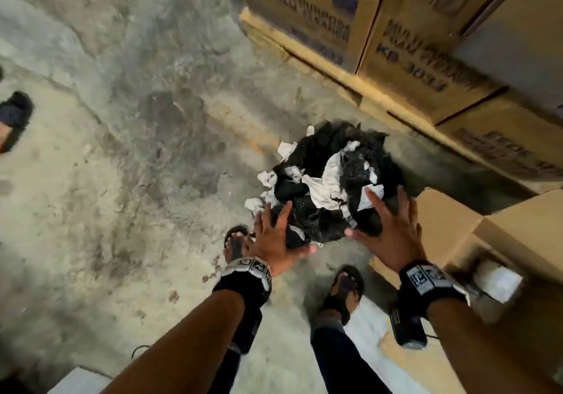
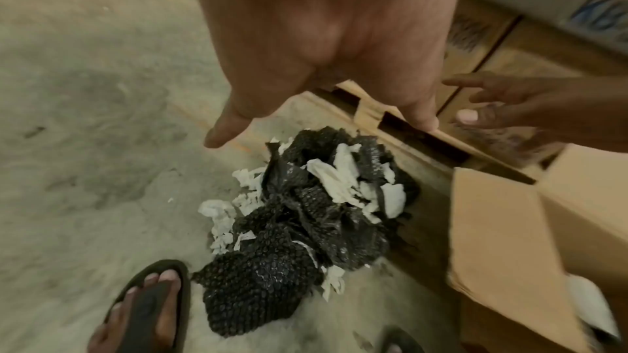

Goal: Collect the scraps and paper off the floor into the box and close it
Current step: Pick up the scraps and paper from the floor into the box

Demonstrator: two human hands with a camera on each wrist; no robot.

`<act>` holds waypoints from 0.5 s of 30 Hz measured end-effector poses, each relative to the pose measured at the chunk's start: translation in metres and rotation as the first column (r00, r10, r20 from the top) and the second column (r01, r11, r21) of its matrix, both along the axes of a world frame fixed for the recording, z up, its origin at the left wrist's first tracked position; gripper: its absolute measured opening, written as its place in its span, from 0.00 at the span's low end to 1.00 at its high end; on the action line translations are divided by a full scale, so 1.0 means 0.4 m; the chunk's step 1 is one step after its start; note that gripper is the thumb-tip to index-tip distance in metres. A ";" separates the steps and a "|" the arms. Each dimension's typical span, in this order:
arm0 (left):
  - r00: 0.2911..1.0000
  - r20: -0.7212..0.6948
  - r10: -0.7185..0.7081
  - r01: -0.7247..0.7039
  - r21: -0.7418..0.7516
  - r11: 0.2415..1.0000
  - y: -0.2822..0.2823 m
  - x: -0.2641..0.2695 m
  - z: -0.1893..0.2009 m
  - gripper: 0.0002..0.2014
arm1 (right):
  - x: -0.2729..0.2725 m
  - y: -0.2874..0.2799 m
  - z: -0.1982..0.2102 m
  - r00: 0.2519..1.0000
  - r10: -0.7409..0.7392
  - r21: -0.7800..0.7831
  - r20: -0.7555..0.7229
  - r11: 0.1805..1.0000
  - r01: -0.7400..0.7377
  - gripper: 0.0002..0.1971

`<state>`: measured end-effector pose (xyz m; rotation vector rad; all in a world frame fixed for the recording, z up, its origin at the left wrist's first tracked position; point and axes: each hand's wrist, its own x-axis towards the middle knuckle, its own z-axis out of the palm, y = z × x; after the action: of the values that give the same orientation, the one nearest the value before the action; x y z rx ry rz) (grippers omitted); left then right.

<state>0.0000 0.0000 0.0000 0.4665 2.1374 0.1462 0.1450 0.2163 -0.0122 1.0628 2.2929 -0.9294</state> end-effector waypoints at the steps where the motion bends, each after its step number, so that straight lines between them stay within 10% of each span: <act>1: 0.998 0.016 0.065 -0.065 0.003 0.998 0.000 -0.007 -0.090 0.56 | -0.018 -0.002 -0.091 1.000 0.007 0.001 0.006 1.000 -0.007 0.52; 6: 0.945 0.019 0.326 -0.326 -0.012 0.945 0.007 -0.047 -0.436 0.61 | -0.098 0.016 -0.437 1.000 -0.018 0.043 0.013 0.999 0.017 0.58; 15: 0.976 0.014 0.217 -0.218 0.059 0.974 0.039 -0.052 -0.784 0.72 | -0.173 0.079 -0.780 0.989 0.139 -0.011 0.054 0.990 -0.139 0.70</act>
<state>-0.0210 0.0155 -0.3136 0.2642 2.1778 0.3358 0.0758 0.2478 -0.3242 0.9010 2.2842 -0.8420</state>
